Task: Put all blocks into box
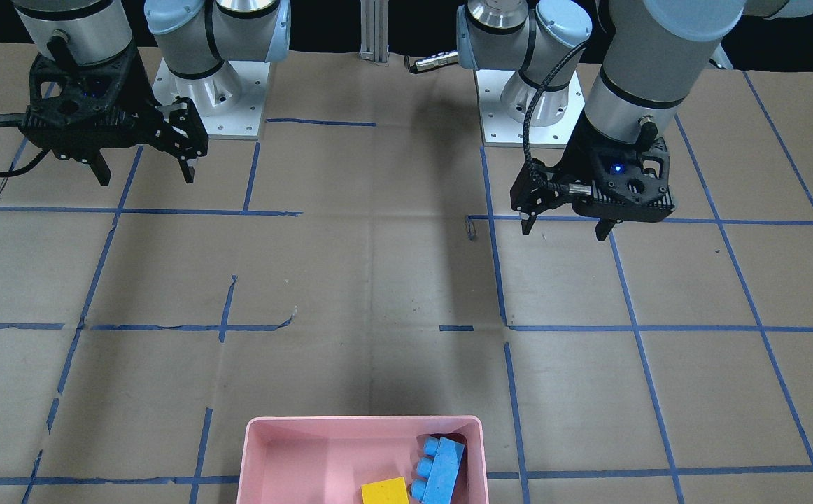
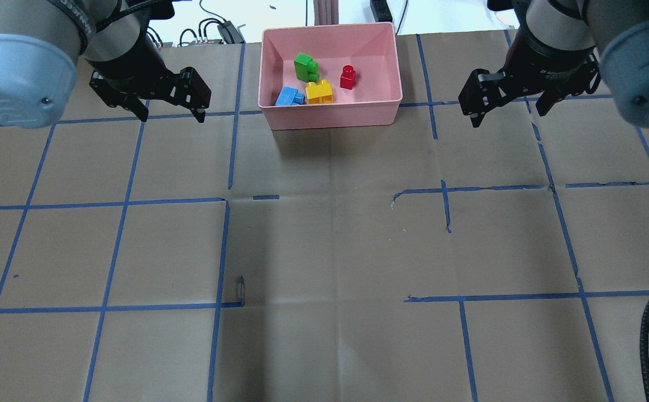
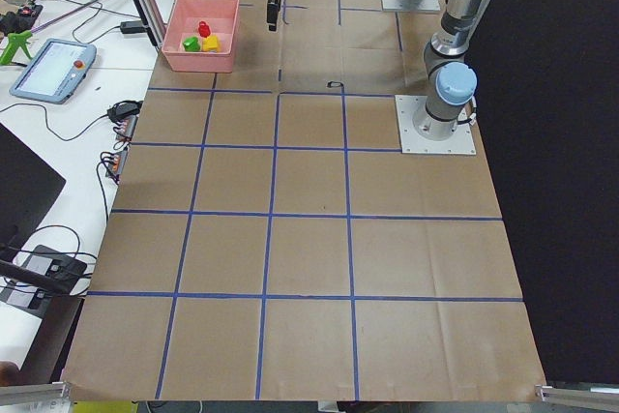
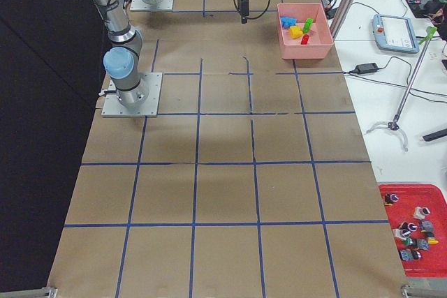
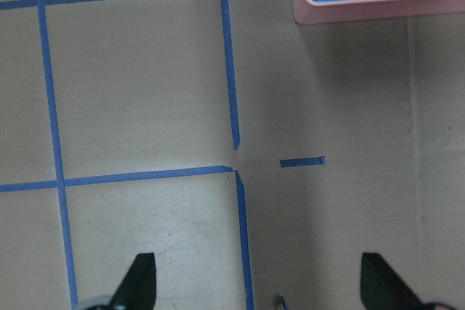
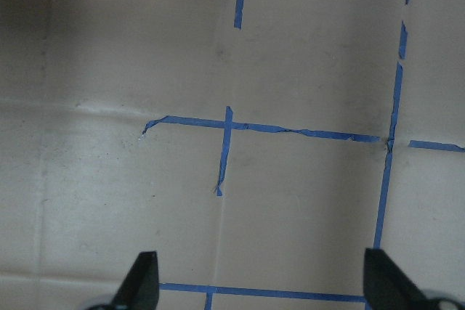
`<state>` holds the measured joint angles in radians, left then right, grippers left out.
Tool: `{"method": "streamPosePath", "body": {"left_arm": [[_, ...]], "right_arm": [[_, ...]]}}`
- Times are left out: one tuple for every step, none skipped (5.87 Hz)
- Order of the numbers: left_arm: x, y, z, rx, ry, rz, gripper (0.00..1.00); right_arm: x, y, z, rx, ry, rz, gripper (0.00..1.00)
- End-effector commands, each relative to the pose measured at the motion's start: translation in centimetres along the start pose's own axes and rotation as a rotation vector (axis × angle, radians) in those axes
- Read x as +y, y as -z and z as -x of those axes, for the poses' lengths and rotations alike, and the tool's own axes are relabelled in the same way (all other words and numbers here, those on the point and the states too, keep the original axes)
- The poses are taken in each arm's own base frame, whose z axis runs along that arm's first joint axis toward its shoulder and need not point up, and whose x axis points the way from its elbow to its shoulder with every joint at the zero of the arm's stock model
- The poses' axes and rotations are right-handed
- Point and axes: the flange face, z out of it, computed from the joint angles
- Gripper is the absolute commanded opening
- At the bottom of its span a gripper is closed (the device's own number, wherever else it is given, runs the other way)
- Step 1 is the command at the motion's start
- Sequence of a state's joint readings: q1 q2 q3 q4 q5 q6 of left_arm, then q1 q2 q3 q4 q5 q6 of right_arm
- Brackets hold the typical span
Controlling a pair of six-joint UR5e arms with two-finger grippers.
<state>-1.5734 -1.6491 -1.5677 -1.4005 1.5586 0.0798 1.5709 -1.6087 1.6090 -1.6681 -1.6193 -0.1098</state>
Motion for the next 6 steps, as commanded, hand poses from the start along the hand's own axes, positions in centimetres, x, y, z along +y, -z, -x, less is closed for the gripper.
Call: {"method": "streamPosePath", "body": {"left_arm": [[0.02, 0.00, -0.11, 0.000, 0.000, 0.000, 0.99], [-0.01, 0.09, -0.19, 0.000, 0.000, -0.003, 0.99], [0.03, 0.00, -0.19, 0.000, 0.000, 0.000, 0.99], [0.04, 0.00, -0.18, -0.001, 0.000, 0.000, 0.99], [0.28, 0.25, -0.18, -0.001, 0.001, 0.018, 0.99], [0.61, 0.57, -0.05, -0.001, 0.007, 0.028, 0.99]], "right_arm": [[0.10, -0.60, -0.08, -0.005, -0.002, 0.012, 1.00], [0.10, -0.60, -0.06, -0.007, -0.002, 0.012, 1.00], [0.09, -0.58, 0.01, -0.007, -0.002, 0.011, 1.00], [0.09, -0.58, 0.03, -0.008, -0.004, 0.010, 1.00], [0.05, -0.66, 0.03, -0.008, -0.004, 0.012, 1.00], [0.01, -0.74, 0.03, -0.008, -0.003, 0.013, 1.00]]}}
